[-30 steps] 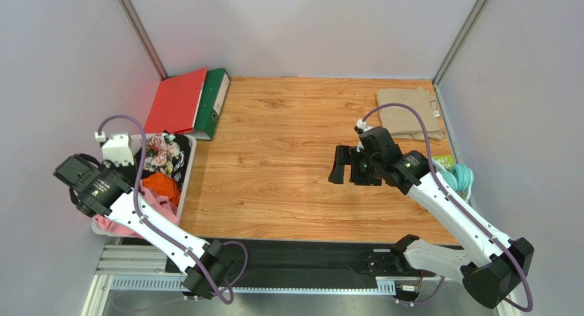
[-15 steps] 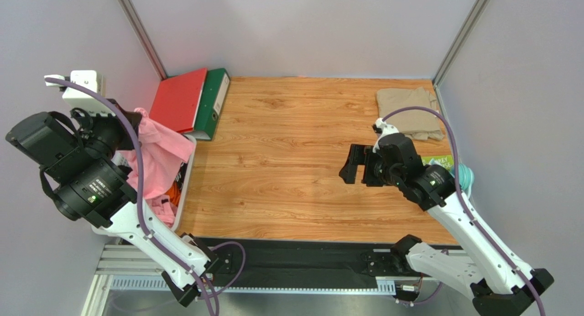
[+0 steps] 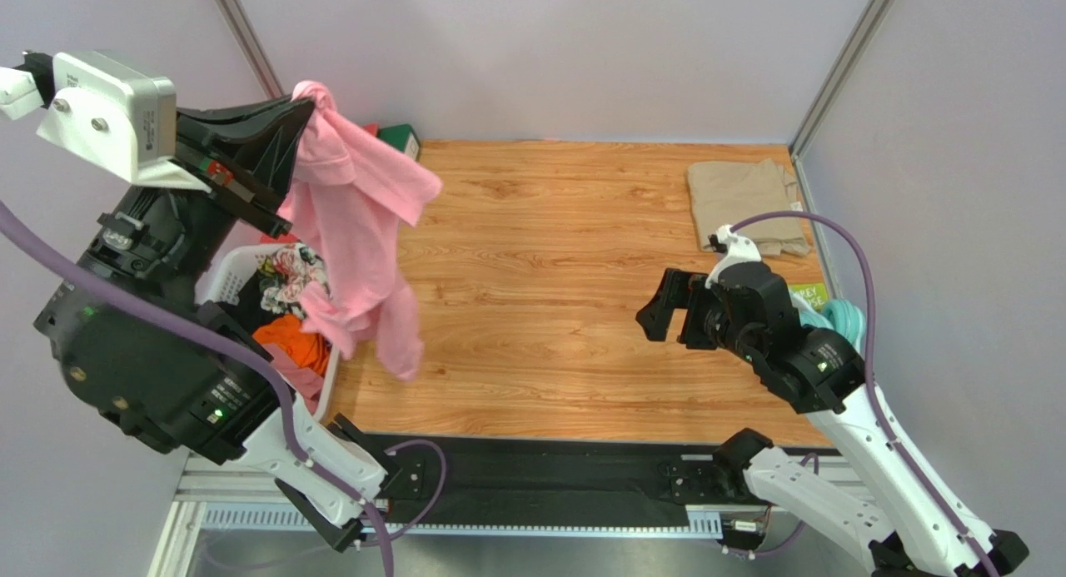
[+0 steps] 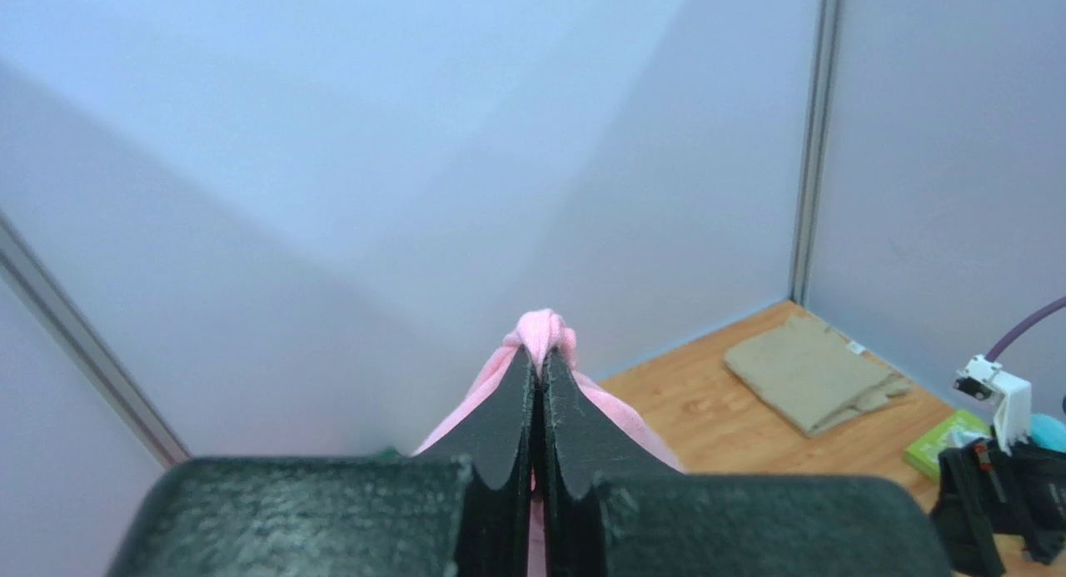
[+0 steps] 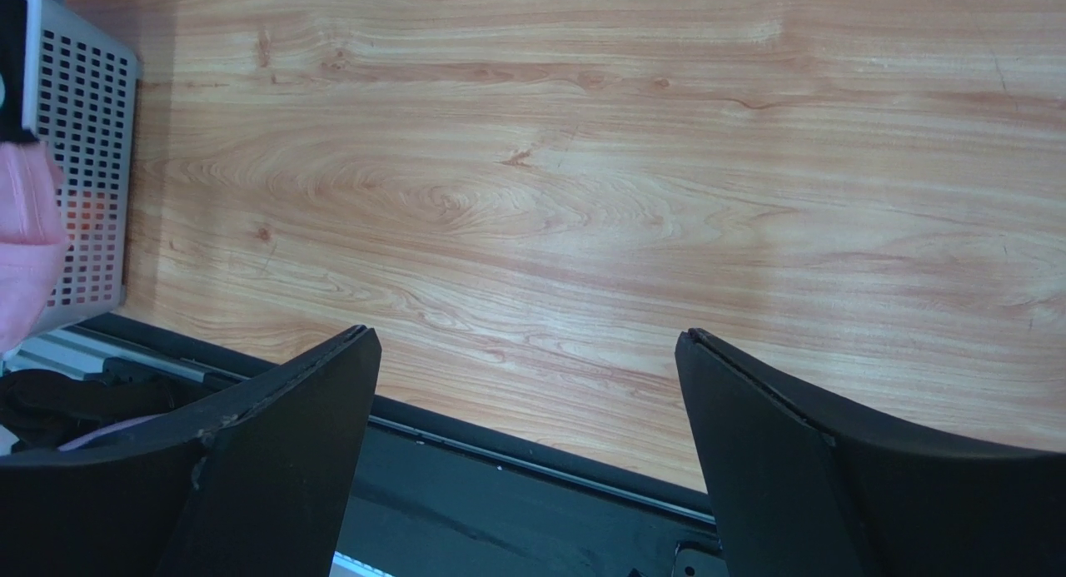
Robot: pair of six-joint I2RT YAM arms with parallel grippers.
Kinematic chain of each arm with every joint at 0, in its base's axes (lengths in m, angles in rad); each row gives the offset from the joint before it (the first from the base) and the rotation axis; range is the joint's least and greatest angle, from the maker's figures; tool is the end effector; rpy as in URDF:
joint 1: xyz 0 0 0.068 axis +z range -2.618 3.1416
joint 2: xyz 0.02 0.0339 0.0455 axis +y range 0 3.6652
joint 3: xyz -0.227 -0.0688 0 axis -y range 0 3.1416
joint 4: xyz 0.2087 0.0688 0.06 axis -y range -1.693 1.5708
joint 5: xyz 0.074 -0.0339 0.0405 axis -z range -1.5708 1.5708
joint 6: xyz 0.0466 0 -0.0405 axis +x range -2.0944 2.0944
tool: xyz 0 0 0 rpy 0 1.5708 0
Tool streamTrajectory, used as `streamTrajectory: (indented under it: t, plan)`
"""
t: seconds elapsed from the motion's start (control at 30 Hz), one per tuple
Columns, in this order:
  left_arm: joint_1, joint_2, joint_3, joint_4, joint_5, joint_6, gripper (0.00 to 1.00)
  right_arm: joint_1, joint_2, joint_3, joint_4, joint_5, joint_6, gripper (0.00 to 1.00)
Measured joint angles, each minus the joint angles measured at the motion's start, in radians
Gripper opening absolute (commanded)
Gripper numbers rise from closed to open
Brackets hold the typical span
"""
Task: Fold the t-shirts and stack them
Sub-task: Move the tshirt to the center of the board
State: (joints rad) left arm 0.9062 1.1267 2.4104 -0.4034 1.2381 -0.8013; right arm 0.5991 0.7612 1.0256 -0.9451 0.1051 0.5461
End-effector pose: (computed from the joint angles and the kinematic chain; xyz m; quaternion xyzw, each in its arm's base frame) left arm 0.0229 -0.0422 0.6044 0.1511 0.5927 -0.1559 0.7756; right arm 0.1142 0.0721 0.3068 -0.0013 0.9016 0.1931 0.3870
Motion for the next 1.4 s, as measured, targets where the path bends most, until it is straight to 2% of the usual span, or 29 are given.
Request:
streamTrajectory:
  t: [0.1,0.17,0.23,0.37,0.67,0.8,1.27,1.4]
  plan:
    - [0.021,0.075,0.167,0.238,-0.01,-0.219,0.0,0.0,-0.018,-0.028,0.0,0.0,0.01,0.95]
    - [0.034,0.084,0.195,0.354,-0.022,-0.327,0.01,0.0,-0.033,-0.045,0.0,0.0,0.015,0.95]
    - [0.047,0.073,0.175,0.433,-0.028,-0.389,0.06,0.0,-0.046,-0.053,-0.001,0.001,0.021,0.95]
    - [0.058,0.011,0.033,0.529,-0.024,-0.454,0.06,0.0,-0.058,-0.055,0.0,0.003,0.03,0.95]
    - [0.059,-0.155,-0.401,0.568,0.092,-0.409,0.06,0.0,-0.069,-0.054,-0.001,0.027,0.029,0.95]
    - [0.059,-0.201,-0.515,0.541,0.13,-0.345,0.06,0.0,-0.077,-0.048,-0.002,0.037,0.029,0.95]
    - [0.06,-0.241,-0.483,0.537,0.149,-0.297,0.01,0.0,-0.076,-0.045,-0.001,0.046,0.029,0.94]
    - [0.073,-0.242,-0.457,0.599,0.141,-0.365,0.0,0.0,-0.081,-0.043,-0.002,0.079,0.025,0.94]
